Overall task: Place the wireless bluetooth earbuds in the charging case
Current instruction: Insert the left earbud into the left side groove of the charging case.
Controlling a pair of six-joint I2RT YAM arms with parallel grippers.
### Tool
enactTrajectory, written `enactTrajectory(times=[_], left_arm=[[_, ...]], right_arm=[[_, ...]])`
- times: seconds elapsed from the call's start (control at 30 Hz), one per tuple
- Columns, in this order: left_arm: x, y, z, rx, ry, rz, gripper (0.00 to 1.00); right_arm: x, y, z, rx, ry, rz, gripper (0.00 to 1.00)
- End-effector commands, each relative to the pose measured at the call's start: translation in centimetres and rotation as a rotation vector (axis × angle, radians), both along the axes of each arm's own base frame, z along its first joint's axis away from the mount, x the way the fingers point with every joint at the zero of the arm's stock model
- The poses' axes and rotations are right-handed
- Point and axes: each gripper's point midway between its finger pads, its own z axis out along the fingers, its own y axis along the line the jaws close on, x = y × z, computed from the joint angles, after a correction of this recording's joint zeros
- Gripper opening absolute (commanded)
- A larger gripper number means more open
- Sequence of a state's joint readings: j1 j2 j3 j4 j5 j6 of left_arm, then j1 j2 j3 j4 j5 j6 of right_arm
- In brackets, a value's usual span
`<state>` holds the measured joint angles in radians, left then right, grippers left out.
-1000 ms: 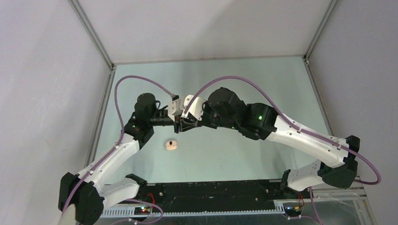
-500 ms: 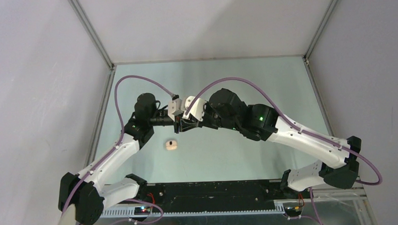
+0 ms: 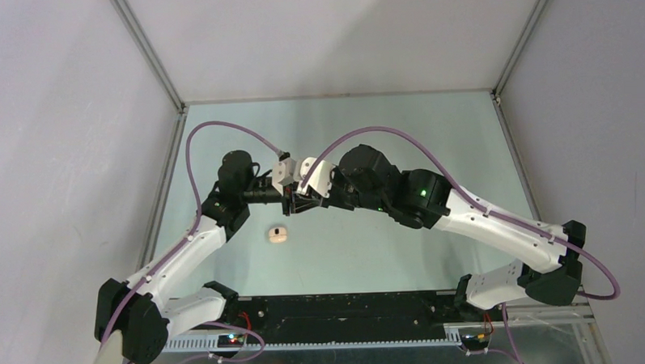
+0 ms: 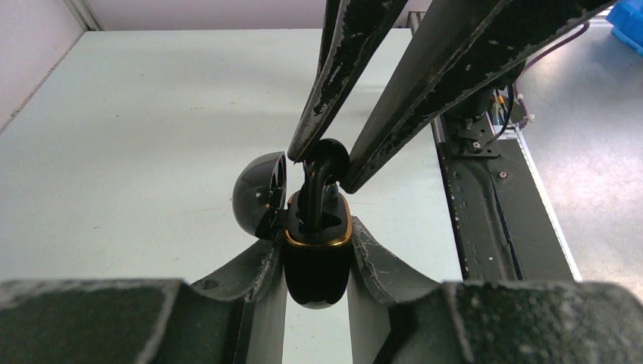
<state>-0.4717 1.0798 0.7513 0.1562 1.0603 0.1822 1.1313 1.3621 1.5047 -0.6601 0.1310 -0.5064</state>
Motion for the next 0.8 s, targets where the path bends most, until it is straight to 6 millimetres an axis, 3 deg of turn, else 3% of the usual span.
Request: enactTrajectory(times=[0.0, 0.63, 0.77], left_arm=[[-0.1, -0.2, 1.2, -0.03, -0.032, -0.02, 0.01], [-0.2, -0.2, 1.4, -0.039, -0.035, -0.016, 0.02], [-0.2, -0.2, 1.2, -0.036, -0.034, -0.016, 0.02]], right_arm=[[-0.4, 0.0, 1.7, 0.057, -0.02, 0.012, 0.09], [-1.1, 2.1, 0.5, 0.058, 0.075, 0.031, 0.09], [-1.2, 2.0, 0.9, 0.062, 0.07, 0.038, 0.18]])
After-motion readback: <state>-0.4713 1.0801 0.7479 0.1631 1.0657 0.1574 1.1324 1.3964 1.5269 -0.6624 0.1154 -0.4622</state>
